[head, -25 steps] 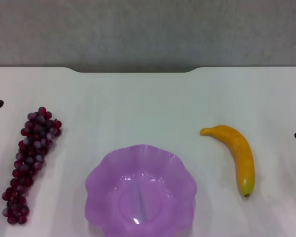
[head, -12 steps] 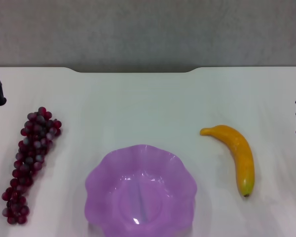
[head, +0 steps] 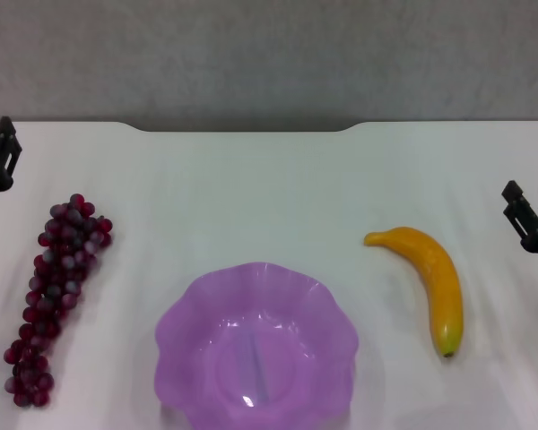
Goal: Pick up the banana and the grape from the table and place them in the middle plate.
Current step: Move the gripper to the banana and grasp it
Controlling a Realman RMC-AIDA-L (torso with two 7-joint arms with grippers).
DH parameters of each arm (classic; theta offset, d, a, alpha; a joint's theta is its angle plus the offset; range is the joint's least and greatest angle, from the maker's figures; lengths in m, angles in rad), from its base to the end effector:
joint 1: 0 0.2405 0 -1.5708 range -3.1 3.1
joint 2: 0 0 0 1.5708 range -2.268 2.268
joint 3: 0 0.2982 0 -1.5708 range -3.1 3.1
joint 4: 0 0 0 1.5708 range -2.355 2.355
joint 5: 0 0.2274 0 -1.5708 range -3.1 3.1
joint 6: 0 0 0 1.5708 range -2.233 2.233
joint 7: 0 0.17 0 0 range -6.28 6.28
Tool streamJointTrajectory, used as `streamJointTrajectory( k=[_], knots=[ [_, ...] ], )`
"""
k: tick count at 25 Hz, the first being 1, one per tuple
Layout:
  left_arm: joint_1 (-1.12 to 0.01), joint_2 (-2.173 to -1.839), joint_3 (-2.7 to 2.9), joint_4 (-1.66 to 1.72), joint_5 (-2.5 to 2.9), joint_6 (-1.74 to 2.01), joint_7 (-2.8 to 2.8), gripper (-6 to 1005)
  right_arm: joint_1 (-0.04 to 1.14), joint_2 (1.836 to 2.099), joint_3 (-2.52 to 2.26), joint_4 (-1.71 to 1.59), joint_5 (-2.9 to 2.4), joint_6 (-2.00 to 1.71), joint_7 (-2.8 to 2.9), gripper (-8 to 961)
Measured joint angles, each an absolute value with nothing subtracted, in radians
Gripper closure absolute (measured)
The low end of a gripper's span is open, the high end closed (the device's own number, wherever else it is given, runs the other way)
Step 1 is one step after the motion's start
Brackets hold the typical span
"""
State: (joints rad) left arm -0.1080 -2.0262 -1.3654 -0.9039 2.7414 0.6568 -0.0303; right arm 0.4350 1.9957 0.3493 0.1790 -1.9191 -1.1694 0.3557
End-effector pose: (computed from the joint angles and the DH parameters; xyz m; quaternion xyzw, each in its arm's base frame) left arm -0.3486 0.3844 0.0165 -0.6547 -0.2573 -0.2923 0.6478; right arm 0.3860 0.3714 -0.0416 -0.7150 0.2894 0.3251 0.5472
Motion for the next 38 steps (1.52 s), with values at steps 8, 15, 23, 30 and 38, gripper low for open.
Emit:
streamJointTrajectory(
  k=[8,15,23,30,38],
  knots=[
    [-0.09,-2.029,-1.359,-0.903,2.737,0.721,-0.032,305,0.427,1.964,0.309,0.134,-1.968,-1.201,0.588,327],
    [-0.09,-2.029,-1.353,-0.898,2.735,0.728,-0.03,162,0.426,1.997,0.308,0.075,-1.968,-1.224,0.575,71],
    [-0.094,-2.029,-1.351,-0.902,2.737,0.695,-0.032,106,0.467,1.981,0.227,0.073,-1.971,-1.113,0.65,72],
    [-0.093,-2.028,-1.351,-0.904,2.739,0.695,-0.03,107,0.523,1.976,0.132,0.069,-1.971,-1.022,0.696,73],
    [-0.093,-2.028,-1.351,-0.905,2.74,0.7,-0.029,106,0.558,1.983,0.078,0.067,-1.971,-0.916,0.72,74]
  ],
)
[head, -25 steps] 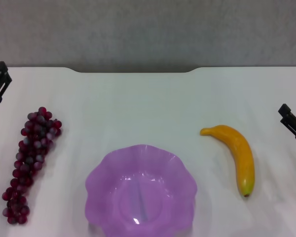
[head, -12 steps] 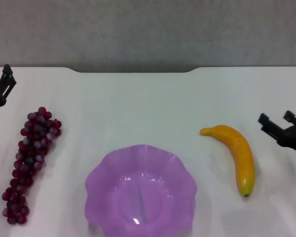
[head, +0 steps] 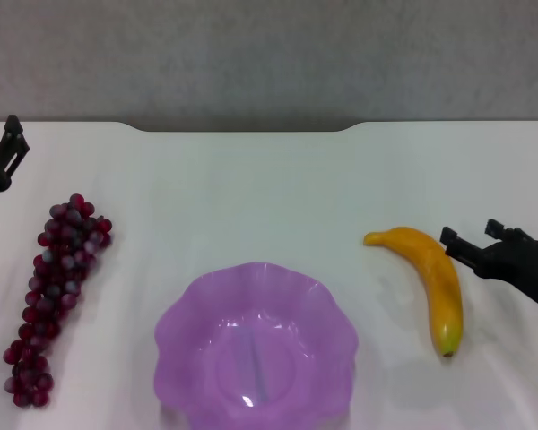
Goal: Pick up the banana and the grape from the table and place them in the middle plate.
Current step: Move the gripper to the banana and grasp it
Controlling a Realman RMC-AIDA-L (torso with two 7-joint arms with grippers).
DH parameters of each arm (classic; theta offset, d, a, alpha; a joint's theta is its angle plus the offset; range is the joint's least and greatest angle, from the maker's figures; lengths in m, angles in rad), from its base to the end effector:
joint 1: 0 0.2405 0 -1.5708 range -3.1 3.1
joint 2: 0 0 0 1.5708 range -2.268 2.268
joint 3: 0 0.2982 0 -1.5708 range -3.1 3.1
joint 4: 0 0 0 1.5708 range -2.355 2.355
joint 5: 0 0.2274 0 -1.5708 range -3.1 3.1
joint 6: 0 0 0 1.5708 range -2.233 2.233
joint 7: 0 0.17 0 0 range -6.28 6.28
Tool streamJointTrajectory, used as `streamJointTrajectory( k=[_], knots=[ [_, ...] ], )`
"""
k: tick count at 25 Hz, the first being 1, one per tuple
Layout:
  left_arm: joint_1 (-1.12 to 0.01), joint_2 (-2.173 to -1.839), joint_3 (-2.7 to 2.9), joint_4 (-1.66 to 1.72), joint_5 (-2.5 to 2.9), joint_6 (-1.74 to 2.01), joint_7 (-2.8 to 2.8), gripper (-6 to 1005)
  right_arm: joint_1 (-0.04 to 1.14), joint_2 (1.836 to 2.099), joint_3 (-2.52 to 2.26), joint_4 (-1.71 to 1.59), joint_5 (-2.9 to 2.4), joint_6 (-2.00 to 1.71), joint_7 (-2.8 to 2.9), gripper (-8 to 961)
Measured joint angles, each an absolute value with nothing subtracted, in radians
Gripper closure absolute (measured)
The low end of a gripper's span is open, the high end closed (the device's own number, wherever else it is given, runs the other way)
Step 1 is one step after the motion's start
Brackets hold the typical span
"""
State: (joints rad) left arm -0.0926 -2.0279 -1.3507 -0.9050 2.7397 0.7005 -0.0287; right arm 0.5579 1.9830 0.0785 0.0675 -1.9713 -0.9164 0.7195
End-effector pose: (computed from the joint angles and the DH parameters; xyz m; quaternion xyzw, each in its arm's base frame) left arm -0.3464 0.3781 0.0167 -0.6514 -0.2477 -0.3026 0.6502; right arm 0.3950 0.3993 -0.0692 -0.7806 0.3764 0.2390 0.4381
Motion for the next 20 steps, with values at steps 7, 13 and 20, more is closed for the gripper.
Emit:
streamJointTrajectory(
  k=[7,13,20],
  knots=[
    [-0.094,-2.028,-1.349,-0.906,2.74,0.701,-0.028,107,0.596,1.993,0.011,0.068,-1.973,-0.828,0.737,73],
    [-0.095,-2.028,-1.348,-0.909,2.74,0.701,-0.027,107,0.605,1.996,-0.01,0.073,-1.974,-0.791,0.743,90],
    [-0.094,-2.028,-1.342,-0.91,2.74,0.701,-0.026,106,0.607,1.996,-0.04,0.083,-1.974,-0.724,0.745,109]
  ],
)
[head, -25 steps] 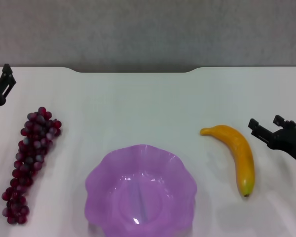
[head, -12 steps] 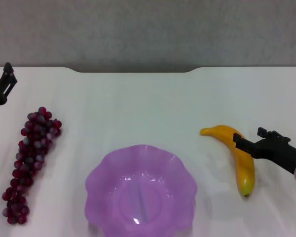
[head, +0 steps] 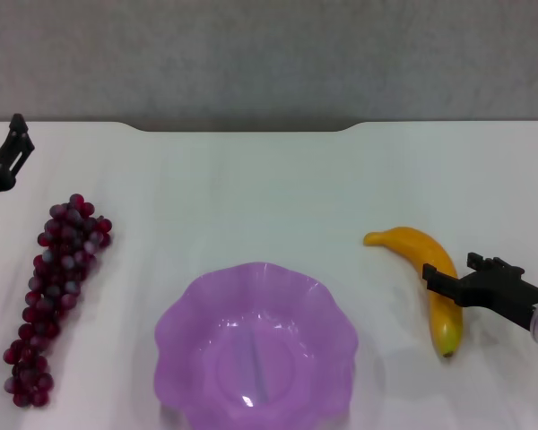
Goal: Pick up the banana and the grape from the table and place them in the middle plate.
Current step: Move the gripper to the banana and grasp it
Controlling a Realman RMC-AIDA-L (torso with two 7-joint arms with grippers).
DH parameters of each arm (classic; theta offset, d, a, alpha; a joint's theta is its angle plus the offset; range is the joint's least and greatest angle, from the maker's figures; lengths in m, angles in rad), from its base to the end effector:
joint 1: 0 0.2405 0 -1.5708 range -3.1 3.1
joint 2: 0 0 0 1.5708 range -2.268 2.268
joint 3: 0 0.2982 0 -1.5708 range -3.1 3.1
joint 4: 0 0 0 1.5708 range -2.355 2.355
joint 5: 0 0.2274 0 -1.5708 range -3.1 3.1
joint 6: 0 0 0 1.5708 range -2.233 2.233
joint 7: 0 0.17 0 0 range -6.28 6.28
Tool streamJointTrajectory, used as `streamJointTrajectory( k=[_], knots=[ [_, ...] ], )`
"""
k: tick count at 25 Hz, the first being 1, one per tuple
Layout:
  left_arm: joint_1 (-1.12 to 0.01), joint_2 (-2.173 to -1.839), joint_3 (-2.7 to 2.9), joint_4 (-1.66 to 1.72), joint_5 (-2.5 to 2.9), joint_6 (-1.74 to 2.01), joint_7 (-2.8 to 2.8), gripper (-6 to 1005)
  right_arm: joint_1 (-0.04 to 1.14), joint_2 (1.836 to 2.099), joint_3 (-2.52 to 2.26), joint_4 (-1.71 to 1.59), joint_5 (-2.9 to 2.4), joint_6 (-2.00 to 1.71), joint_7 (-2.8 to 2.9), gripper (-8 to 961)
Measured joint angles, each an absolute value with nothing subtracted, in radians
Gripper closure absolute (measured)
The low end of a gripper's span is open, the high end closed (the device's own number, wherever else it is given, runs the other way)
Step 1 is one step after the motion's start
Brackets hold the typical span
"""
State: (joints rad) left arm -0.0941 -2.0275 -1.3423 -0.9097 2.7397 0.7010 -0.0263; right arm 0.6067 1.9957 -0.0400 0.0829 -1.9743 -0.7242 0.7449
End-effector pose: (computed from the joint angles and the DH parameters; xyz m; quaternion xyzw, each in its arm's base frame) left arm -0.3430 0.3787 0.0149 -0.6545 -0.2446 -0.3043 0.6474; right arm 0.4015 0.4010 -0.0973 -0.8078 0.3926 0.1481 0.4139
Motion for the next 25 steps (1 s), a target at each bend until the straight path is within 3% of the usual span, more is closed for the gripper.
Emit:
streamJointTrajectory(
  k=[25],
  knots=[
    [-0.091,-2.028,-1.339,-0.922,2.74,0.701,-0.026,107,0.638,1.997,-0.129,0.083,-1.985,-0.668,0.817,192]
  ],
)
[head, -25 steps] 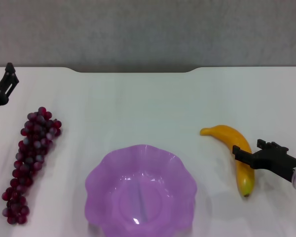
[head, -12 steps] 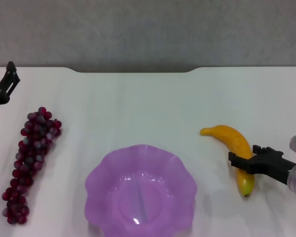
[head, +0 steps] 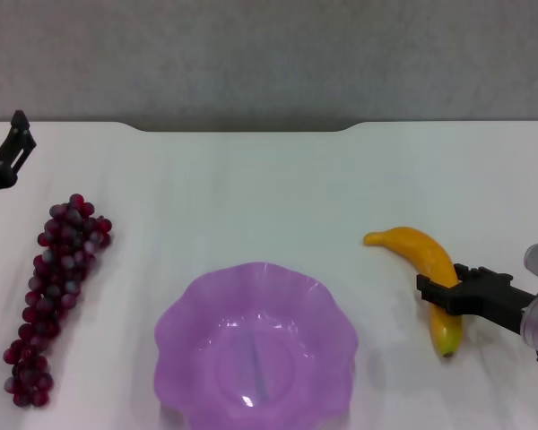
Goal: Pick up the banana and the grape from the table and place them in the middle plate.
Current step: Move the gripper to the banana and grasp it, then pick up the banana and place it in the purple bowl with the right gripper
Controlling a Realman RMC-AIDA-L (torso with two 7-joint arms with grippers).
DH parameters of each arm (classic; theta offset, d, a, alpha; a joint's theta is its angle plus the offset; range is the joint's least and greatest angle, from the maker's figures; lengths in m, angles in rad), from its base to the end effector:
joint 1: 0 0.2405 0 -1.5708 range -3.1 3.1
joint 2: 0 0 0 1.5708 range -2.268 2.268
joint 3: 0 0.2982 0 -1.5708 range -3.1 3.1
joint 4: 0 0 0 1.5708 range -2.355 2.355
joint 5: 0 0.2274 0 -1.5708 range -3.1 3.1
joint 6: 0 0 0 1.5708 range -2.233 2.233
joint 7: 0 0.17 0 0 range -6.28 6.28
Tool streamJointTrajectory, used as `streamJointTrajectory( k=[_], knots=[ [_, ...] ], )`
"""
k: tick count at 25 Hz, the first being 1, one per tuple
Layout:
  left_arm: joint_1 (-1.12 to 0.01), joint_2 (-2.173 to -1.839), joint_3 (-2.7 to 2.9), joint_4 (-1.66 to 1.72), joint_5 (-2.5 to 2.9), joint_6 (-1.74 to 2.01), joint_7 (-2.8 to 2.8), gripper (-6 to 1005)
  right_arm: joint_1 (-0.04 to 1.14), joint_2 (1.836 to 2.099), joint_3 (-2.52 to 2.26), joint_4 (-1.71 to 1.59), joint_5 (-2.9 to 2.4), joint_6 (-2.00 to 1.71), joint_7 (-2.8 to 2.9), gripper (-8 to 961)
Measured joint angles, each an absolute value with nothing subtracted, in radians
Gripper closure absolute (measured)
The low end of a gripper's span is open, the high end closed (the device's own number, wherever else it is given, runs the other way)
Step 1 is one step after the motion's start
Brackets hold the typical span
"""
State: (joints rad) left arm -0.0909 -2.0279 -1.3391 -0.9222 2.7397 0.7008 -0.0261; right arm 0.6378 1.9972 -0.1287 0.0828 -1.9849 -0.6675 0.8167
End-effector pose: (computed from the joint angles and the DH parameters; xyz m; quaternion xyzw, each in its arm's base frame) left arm -0.3395 0.3787 0.0153 -0.6545 -0.2424 -0.3086 0.6463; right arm 0.3994 0.4034 -0.1065 -0.8210 0.3975 0.1174 0.3926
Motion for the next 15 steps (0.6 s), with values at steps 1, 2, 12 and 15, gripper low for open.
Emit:
streamJointTrajectory(
  k=[1,2,12,15],
  knots=[
    [-0.091,-2.028,-1.339,-0.922,2.74,0.701,-0.026,107,0.638,1.997,-0.131,0.083,-1.985,-0.667,0.819,208],
    [-0.091,-2.028,-1.339,-0.922,2.74,0.701,-0.026,106,0.638,1.997,-0.134,0.083,-1.985,-0.665,0.821,224],
    [-0.09,-2.028,-1.339,-0.922,2.74,0.701,-0.026,107,0.648,1.999,-0.14,0.084,-1.985,-0.63,0.834,362],
    [-0.09,-2.028,-1.339,-0.921,2.74,0.701,-0.026,107,0.65,1.999,-0.14,0.084,-1.985,-0.63,0.848,378]
  ],
)
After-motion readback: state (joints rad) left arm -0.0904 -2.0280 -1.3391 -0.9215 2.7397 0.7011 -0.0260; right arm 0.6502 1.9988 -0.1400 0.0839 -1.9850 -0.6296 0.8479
